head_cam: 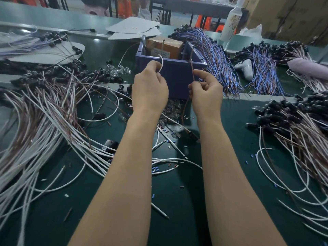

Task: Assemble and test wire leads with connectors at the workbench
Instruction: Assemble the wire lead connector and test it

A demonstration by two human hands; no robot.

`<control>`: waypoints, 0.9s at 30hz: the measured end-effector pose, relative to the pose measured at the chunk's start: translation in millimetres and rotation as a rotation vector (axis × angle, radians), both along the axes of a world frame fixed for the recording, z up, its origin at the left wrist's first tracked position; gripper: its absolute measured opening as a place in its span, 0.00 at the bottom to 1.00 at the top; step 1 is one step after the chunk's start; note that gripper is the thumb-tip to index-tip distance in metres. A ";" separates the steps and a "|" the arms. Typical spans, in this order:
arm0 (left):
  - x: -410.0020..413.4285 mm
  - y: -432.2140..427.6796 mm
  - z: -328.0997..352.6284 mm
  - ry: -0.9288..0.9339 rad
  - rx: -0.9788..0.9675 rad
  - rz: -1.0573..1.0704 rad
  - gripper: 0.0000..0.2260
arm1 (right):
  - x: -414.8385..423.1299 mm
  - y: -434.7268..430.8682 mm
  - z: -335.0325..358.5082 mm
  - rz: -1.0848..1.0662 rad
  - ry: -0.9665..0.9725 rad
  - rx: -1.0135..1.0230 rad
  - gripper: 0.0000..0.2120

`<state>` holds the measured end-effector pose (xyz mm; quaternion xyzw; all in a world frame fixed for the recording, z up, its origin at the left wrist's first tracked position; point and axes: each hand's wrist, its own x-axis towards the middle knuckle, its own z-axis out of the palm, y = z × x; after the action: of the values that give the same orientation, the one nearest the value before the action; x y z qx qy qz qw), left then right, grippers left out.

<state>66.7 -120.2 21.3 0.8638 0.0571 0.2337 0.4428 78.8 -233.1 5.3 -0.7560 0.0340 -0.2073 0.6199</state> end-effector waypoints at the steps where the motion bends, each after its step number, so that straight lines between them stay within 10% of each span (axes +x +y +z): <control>1: -0.3 -0.1 -0.2 0.000 0.001 0.000 0.14 | 0.3 -0.2 -0.1 -0.001 0.001 0.002 0.14; 24: -2.9 1.8 -0.9 0.020 -0.011 -0.007 0.14 | 0.0 -8.0 4.4 0.096 0.063 0.038 0.11; 27: -2.5 4.8 -1.2 0.010 -0.013 0.028 0.14 | -4.8 -19.7 12.8 0.176 0.303 -0.388 0.02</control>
<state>64.1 -115.5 20.1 0.8612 0.0730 0.2350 0.4447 74.1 -252.8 18.1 -0.8832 0.0201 -0.0396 0.4668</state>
